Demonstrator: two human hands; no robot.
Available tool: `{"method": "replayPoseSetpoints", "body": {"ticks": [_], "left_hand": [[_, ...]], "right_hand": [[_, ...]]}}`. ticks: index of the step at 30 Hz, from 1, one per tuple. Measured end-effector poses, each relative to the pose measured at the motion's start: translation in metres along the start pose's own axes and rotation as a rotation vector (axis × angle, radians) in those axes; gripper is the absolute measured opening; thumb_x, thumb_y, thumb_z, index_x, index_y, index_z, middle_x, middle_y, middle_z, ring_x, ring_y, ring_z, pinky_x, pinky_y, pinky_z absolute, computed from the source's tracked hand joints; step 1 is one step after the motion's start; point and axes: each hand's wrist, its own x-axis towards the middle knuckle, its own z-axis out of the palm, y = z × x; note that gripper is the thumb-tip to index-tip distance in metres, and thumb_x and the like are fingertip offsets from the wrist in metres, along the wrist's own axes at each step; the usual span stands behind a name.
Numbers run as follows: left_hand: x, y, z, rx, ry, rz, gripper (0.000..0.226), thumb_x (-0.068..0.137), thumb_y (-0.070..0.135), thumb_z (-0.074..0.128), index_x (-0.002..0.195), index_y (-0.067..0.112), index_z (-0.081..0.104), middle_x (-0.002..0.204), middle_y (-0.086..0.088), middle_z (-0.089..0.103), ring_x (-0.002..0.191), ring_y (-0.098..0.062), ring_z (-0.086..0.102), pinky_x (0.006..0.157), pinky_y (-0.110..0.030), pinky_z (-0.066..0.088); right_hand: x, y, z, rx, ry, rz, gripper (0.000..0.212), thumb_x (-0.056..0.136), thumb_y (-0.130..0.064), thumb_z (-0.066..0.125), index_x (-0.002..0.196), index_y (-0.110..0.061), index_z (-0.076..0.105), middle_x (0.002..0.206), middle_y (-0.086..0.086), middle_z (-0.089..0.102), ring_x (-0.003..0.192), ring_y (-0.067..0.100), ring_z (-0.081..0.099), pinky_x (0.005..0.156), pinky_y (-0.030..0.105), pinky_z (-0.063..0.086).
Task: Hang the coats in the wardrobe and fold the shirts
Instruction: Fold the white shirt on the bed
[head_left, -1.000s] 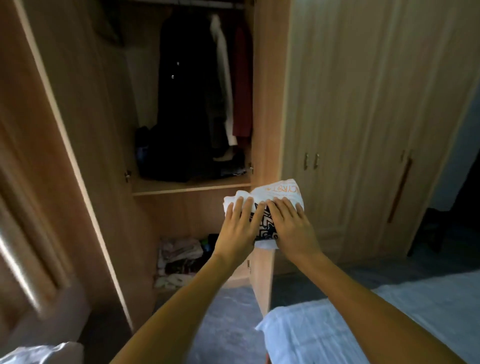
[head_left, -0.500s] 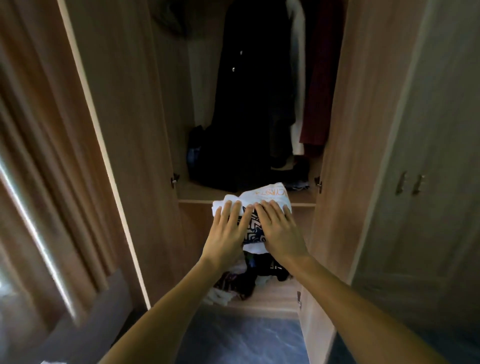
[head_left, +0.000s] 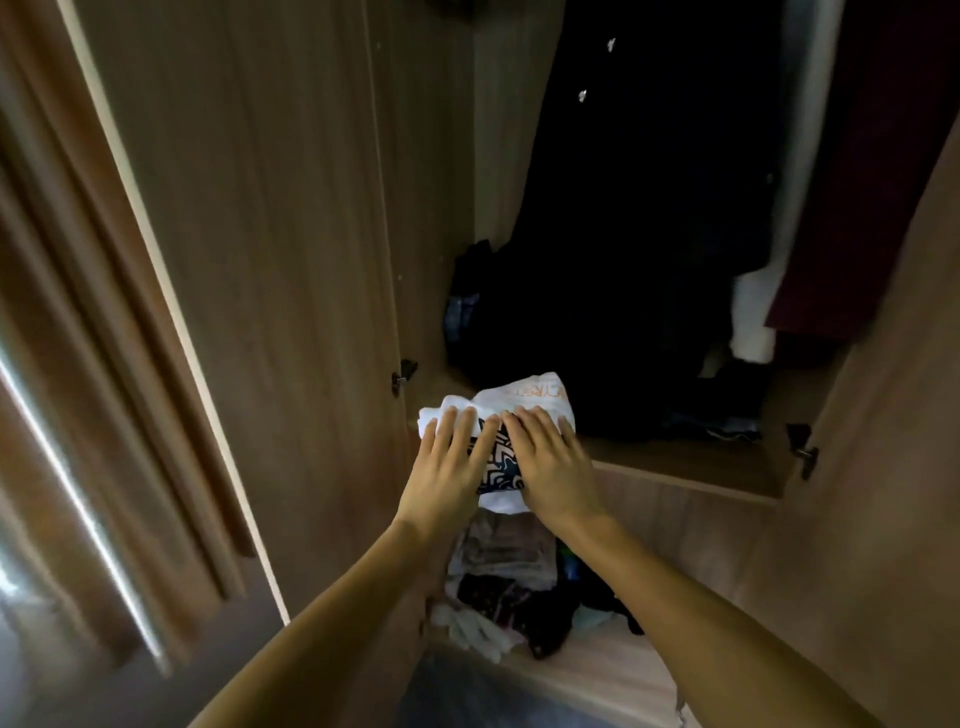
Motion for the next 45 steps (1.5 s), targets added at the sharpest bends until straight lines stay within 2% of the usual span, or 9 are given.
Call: {"method": "replayPoseSetpoints", "body": {"ticks": [5, 8, 15, 25, 28, 31, 36, 41, 45], "left_hand": [[0.037, -0.052, 0.060, -0.015, -0.023, -0.014, 0.080, 0.067, 0.015, 0.078, 0.136, 0.006, 0.040, 0.129, -0.025, 0.051, 0.122, -0.046, 0.047, 0.097, -0.054, 0.044], [0.064, -0.083, 0.093, -0.047, -0.038, 0.004, 0.082, 0.065, 0.016, 0.082, 0.135, 0.006, 0.040, 0.128, -0.025, 0.051, 0.121, -0.046, 0.048, 0.096, -0.054, 0.045], [0.116, -0.131, 0.160, -0.106, -0.123, 0.014, 0.082, 0.064, 0.010, 0.079, 0.135, 0.007, 0.038, 0.127, -0.027, 0.054, 0.119, -0.047, 0.051, 0.094, -0.057, 0.045], [0.172, -0.159, 0.293, -0.058, -0.382, -0.062, 0.079, 0.063, 0.030, 0.081, 0.132, 0.011, 0.048, 0.125, -0.021, 0.059, 0.115, -0.038, 0.057, 0.089, -0.055, 0.049], [0.162, -0.156, 0.329, -0.115, -0.521, -0.099, 0.120, 0.039, 0.063, 0.084, 0.137, 0.012, 0.038, 0.132, -0.022, 0.054, 0.120, -0.040, 0.053, 0.089, -0.056, 0.046], [0.155, -0.163, 0.332, -0.147, -0.461, -0.072, 0.122, 0.050, 0.077, 0.070, 0.145, 0.014, 0.025, 0.140, -0.025, 0.045, 0.126, -0.043, 0.045, 0.092, -0.060, 0.042], [0.150, -0.156, 0.325, -0.143, -0.443, -0.116, 0.116, 0.054, 0.069, 0.075, 0.145, 0.016, 0.027, 0.144, -0.025, 0.038, 0.131, -0.044, 0.039, 0.094, -0.061, 0.041], [0.159, -0.164, 0.328, -0.123, -0.441, -0.143, 0.115, 0.051, 0.066, 0.077, 0.143, 0.019, 0.028, 0.147, -0.021, 0.037, 0.135, -0.036, 0.037, 0.094, -0.060, 0.043], [0.185, -0.176, 0.347, -0.063, -0.493, -0.196, 0.108, 0.074, 0.068, 0.059, 0.148, 0.027, -0.009, 0.154, -0.017, -0.014, 0.142, -0.031, -0.016, 0.110, -0.059, 0.021]], "right_hand": [[0.057, 0.014, 0.061, -0.007, -0.060, 0.014, 0.087, 0.057, -0.052, 0.072, 0.126, -0.002, 0.056, 0.124, 0.017, 0.061, 0.117, 0.033, 0.058, 0.091, 0.054, 0.049], [0.093, 0.021, 0.091, -0.010, -0.070, 0.060, 0.087, 0.050, -0.029, 0.087, 0.126, -0.002, 0.056, 0.124, 0.017, 0.061, 0.117, 0.033, 0.057, 0.091, 0.054, 0.049], [0.152, 0.049, 0.160, -0.018, -0.082, 0.115, 0.074, 0.058, -0.006, 0.080, 0.127, -0.004, 0.056, 0.122, 0.015, 0.062, 0.115, 0.032, 0.059, 0.090, 0.052, 0.050], [0.200, 0.109, 0.295, 0.008, -0.222, 0.141, 0.069, 0.065, -0.027, 0.080, 0.127, -0.008, 0.056, 0.124, 0.013, 0.061, 0.118, 0.030, 0.056, 0.101, 0.054, 0.040], [0.186, 0.120, 0.328, 0.120, -0.394, 0.089, 0.103, 0.068, -0.070, 0.057, 0.147, -0.011, 0.027, 0.151, 0.014, 0.032, 0.140, 0.032, 0.027, 0.113, 0.056, 0.017], [0.185, 0.124, 0.327, 0.176, -0.451, 0.085, 0.114, 0.064, -0.085, 0.034, 0.151, -0.017, 0.004, 0.158, 0.007, 0.005, 0.145, 0.024, -0.004, 0.116, 0.050, -0.006], [0.181, 0.118, 0.316, 0.217, -0.469, 0.128, 0.105, 0.073, -0.078, 0.026, 0.149, -0.017, -0.014, 0.155, 0.008, -0.023, 0.140, 0.019, -0.027, 0.115, 0.049, -0.013], [0.175, 0.107, 0.319, 0.148, -0.373, 0.187, 0.074, 0.089, -0.063, 0.015, 0.150, -0.026, -0.008, 0.157, 0.007, -0.014, 0.143, 0.022, -0.018, 0.114, 0.050, -0.006], [0.205, 0.113, 0.332, 0.215, -0.394, 0.224, 0.070, 0.094, -0.054, 0.024, 0.145, -0.027, -0.016, 0.155, 0.005, -0.018, 0.137, 0.017, -0.027, 0.116, 0.047, -0.006]]}}
